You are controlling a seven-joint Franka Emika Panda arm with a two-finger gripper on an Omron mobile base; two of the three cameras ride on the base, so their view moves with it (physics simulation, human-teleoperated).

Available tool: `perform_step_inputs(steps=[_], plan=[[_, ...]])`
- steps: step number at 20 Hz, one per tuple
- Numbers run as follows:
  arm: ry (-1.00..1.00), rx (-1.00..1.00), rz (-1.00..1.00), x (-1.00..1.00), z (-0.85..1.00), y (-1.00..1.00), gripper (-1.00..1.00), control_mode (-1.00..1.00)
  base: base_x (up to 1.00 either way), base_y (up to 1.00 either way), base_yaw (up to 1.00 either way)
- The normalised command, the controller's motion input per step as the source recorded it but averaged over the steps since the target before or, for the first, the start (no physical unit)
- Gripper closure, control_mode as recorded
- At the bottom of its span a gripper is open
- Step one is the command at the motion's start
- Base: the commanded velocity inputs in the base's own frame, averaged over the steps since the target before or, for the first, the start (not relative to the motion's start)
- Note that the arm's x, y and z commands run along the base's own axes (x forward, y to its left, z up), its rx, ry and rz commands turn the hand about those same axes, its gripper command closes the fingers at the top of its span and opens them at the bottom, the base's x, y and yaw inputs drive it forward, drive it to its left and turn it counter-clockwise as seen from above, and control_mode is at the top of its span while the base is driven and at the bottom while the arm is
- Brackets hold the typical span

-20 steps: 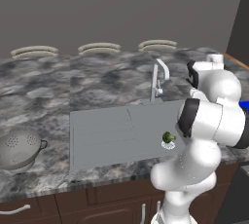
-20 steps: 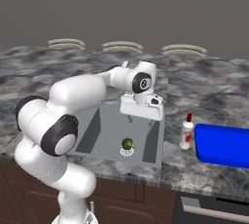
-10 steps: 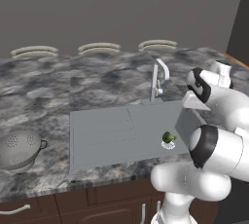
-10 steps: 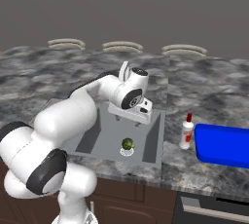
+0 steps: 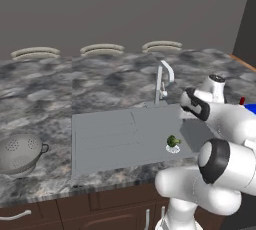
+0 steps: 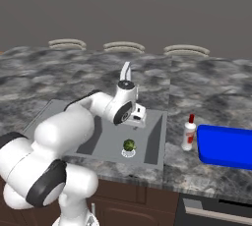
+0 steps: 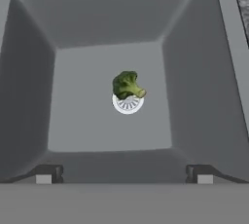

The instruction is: Pick up all produce items and place them in the sink. Turn on the sink faucet to wash them. Then turn the sink off and put them in the tray.

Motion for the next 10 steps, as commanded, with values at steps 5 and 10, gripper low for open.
perform_step_inputs(steps=[5,10], plan=[[0.00,-0.03,0.00,0.37,-0.56,0.00,-1.00,-1.00,0.00,0.00,0.00],[0.00,0.00,0.00,0.38,-0.55,0.00,-1.00,-1.00,0.00,0.00,0.00]])
